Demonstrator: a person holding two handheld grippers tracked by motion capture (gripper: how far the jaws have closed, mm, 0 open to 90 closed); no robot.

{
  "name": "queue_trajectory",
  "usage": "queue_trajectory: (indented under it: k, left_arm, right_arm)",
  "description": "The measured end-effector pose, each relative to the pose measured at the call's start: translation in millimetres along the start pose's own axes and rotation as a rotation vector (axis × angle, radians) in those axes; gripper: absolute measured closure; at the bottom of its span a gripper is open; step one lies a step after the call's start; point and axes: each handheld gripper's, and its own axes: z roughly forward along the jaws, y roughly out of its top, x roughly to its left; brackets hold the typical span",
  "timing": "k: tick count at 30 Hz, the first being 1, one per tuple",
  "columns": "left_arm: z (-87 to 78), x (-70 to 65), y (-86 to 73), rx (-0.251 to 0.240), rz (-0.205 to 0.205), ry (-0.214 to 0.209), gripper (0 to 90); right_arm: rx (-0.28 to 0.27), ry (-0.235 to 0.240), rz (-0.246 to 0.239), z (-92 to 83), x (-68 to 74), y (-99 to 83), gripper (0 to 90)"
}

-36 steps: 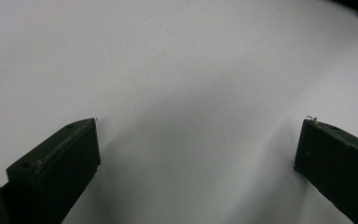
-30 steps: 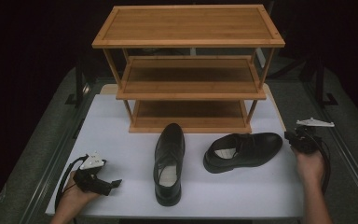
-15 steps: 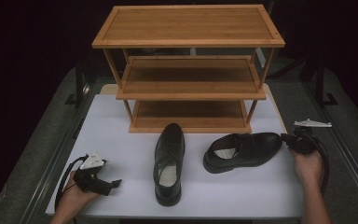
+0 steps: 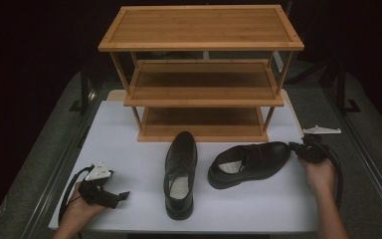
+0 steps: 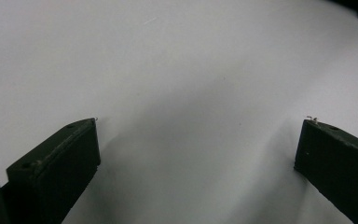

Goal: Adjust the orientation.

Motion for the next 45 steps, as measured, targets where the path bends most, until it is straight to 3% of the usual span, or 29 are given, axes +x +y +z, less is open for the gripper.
queue_trajectory:
  k: [5, 11, 13, 14, 15, 18, 22, 26, 31, 45]
  left_arm:
    - [0.0, 0.0, 0.0, -0.001, 0.0, 0.0, 0.0]
    - [0.0, -0.1, -0.1, -0.001, 0.0, 0.0, 0.0]
    - [0.0, -0.1, -0.1, -0.001, 0.0, 0.0, 0.0]
    - [0.0, 0.0, -0.1, -0.002, -0.001, 0.0, 0.0]
    - [0.0, 0.0, -0.1, -0.002, -0.001, 0.0, 0.0]
    - [-0.1, -0.2, -0.1, -0.001, 0.0, 0.0, 0.0]
    - [-0.1, -0.2, -0.1, -0.001, 0.0, 0.0, 0.0]
    - [0.0, -0.2, -0.1, -0.001, 0.0, 0.001, 0.0]
    - [-0.1, -0.1, -0.2, 0.0, 0.002, 0.0, 0.0]
    - [0.0, -0.1, -0.1, -0.001, 0.0, 0.001, 0.0]
  right_arm:
    - [0.007, 0.028, -0.031, 5.0, 12.8, 3.6, 89.9]
    - [-0.014, 0.029, -0.017, -2.6, 12.8, 1.3, 89.8]
    - [-0.025, 0.027, -0.007, -11.7, 13.2, -2.0, 89.8]
    - [-0.04, 0.046, 0.002, -24.6, 15.8, -9.2, 89.8]
    - [-0.04, 0.046, 0.002, -24.6, 15.8, -9.2, 89.8]
    - [-0.04, 0.077, -0.022, -41.7, 31.4, -23.3, 89.8]
    - [-0.033, 0.112, -0.048, -49.5, 47.7, -35.6, 89.9]
    - [-0.008, 0.125, -0.07, -48.0, 57.5, -43.1, 89.8]
    - [0.04, 0.122, -0.089, -32.5, 61.9, -44.6, 89.8]
    - [0.036, 0.124, -0.09, -21.0, 59.2, -33.5, 89.9]
